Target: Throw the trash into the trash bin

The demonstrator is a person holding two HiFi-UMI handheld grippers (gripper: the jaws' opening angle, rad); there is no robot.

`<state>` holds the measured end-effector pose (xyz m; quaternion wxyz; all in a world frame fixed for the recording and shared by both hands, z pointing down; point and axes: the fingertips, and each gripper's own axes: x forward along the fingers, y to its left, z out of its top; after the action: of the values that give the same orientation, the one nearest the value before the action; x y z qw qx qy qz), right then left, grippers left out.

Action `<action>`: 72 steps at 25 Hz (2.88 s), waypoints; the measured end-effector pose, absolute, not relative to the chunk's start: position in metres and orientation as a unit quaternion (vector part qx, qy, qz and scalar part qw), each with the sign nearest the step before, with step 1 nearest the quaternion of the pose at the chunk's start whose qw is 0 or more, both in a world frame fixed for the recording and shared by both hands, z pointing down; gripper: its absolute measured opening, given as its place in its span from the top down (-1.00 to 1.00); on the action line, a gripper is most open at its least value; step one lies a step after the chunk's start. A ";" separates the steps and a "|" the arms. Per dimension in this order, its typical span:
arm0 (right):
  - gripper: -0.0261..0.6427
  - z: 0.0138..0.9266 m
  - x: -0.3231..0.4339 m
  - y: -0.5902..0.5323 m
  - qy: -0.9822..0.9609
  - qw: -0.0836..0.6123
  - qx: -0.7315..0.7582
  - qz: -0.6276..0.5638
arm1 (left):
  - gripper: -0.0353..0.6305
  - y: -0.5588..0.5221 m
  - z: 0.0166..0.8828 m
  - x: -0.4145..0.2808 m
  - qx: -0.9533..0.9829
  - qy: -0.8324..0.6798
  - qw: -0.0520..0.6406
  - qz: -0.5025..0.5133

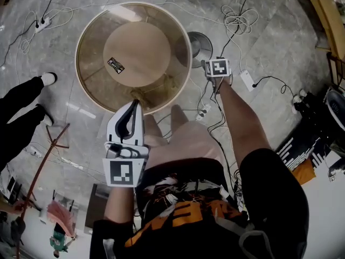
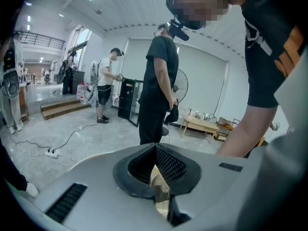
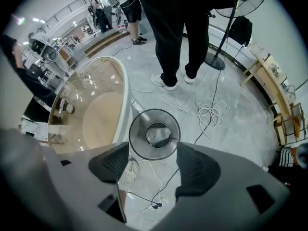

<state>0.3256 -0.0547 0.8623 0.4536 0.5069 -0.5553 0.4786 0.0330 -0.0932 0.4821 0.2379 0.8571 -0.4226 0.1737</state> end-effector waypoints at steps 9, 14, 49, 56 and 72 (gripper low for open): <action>-0.03 0.835 0.198 -0.109 -0.687 0.447 0.420 0.390 | 0.82 -0.096 0.483 -0.020 0.836 -0.467 0.248 0.149; -0.04 0.830 0.054 -0.131 -0.748 0.445 0.335 0.362 | 0.82 -0.091 0.486 -0.081 0.805 -0.517 0.258 0.133; 0.83 0.866 -0.075 -0.147 -0.734 0.541 0.305 0.274 | 0.82 -0.073 0.511 -0.230 0.765 -0.561 0.286 0.135; 0.83 0.845 0.085 -0.162 -0.685 0.508 0.407 0.326 | 0.82 -0.096 0.498 -0.146 0.801 -0.516 0.271 0.139; 0.83 0.842 0.326 -0.089 -0.595 0.444 0.539 0.398 | 0.82 -0.086 0.478 0.033 0.863 -0.412 0.229 0.181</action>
<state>0.3262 -0.0886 0.8422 0.4445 0.5387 -0.5950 0.3978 0.0332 -0.0861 0.4778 0.2286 0.8633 -0.4118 0.1812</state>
